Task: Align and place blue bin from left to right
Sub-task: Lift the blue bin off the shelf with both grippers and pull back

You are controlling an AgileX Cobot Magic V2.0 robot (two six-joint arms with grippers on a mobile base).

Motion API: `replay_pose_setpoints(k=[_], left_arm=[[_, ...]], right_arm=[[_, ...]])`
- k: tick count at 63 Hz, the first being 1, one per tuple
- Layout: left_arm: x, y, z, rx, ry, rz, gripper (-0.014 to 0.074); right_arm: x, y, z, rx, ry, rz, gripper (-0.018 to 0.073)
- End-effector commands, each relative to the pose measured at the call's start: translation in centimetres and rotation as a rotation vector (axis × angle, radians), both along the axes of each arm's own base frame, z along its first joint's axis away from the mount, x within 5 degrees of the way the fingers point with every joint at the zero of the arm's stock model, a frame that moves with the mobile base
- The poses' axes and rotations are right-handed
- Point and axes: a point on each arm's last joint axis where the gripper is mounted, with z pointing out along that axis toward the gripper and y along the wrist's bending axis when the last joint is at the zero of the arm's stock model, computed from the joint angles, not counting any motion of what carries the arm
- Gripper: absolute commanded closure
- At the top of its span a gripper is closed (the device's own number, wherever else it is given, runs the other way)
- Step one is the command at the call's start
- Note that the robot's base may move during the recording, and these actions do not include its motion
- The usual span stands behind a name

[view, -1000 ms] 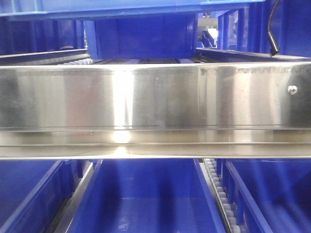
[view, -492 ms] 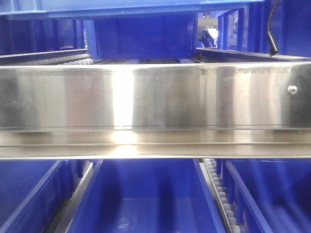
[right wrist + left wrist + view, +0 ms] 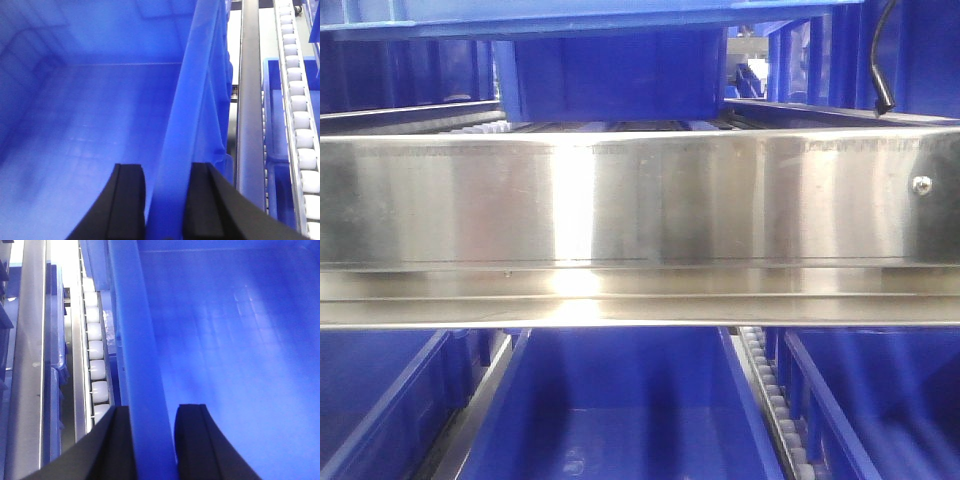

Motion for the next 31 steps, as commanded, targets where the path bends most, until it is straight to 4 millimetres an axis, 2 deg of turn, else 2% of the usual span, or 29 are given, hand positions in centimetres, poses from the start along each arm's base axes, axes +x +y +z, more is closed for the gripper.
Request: replay_pose_setpoints(k=[1, 31], left_arm=[[-1.79, -2.56, 3.32, -0.217, -0.146, -0.126, 0.0707], [-1.79, -2.56, 3.33, -0.218, -0.146, -0.126, 0.0707]], right_arm=[[-1.23, 1.9, 2.44, 0.123, -0.119, 0.096, 0.0713], [-1.23, 1.9, 2.44, 0.123, -0.119, 0.096, 0.0713]])
